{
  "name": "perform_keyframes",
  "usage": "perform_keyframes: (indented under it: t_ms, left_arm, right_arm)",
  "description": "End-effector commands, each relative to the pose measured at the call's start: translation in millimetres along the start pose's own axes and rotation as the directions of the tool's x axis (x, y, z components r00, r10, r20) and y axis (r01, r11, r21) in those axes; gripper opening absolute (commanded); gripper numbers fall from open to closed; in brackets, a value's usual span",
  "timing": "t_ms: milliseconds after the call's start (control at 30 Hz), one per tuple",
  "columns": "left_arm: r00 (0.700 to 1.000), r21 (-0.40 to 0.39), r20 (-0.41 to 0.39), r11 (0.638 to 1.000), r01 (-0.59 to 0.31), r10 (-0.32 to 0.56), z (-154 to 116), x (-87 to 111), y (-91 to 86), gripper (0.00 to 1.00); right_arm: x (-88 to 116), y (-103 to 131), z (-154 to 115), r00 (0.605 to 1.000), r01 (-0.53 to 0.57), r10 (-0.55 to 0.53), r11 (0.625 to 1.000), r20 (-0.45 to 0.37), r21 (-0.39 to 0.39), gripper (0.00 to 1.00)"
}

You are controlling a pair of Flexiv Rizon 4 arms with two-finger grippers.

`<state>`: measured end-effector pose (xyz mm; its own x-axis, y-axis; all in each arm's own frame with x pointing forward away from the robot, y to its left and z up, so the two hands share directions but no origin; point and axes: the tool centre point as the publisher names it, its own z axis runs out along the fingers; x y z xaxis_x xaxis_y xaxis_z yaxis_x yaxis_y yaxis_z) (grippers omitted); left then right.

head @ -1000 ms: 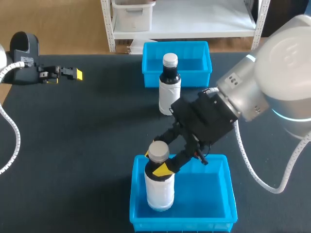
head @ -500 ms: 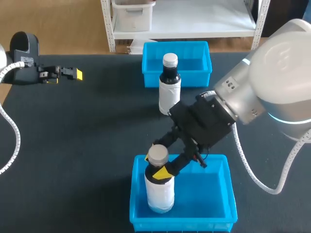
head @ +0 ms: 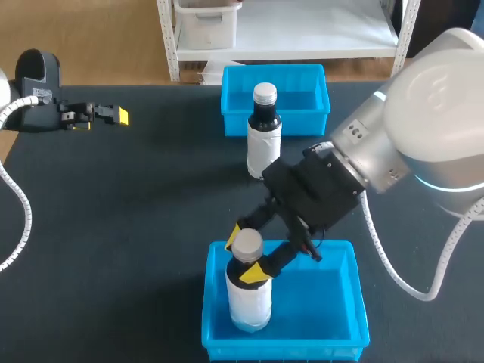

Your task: Pick up the bottle, and place it in the far bin if it is heavy, or in the near bin if it is light.

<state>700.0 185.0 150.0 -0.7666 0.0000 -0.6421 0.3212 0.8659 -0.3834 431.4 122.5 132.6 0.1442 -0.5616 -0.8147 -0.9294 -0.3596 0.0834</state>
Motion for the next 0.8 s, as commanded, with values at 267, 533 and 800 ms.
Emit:
perform_keyframes:
  t_ms: [267,533,800]
  left_arm:
    - [1.000,0.000,0.000,1.000,0.000,0.000,0,0.0,0.0,1.00]
    - [1.000,0.000,0.000,1.000,0.000,0.000,0,0.0,0.0,1.00]
    - [1.000,0.000,0.000,1.000,0.000,0.000,0,0.0,0.0,1.00]
  right_arm:
    - [4,-1,-10,1.000,-0.009,0.009,1.000,-0.009,-0.002,1.00]
    - [34,-10,-56,0.996,-0.062,0.066,0.996,-0.063,0.070,1.00]
    - [74,-41,-131,0.977,-0.171,0.198,0.952,-0.083,0.255,1.00]
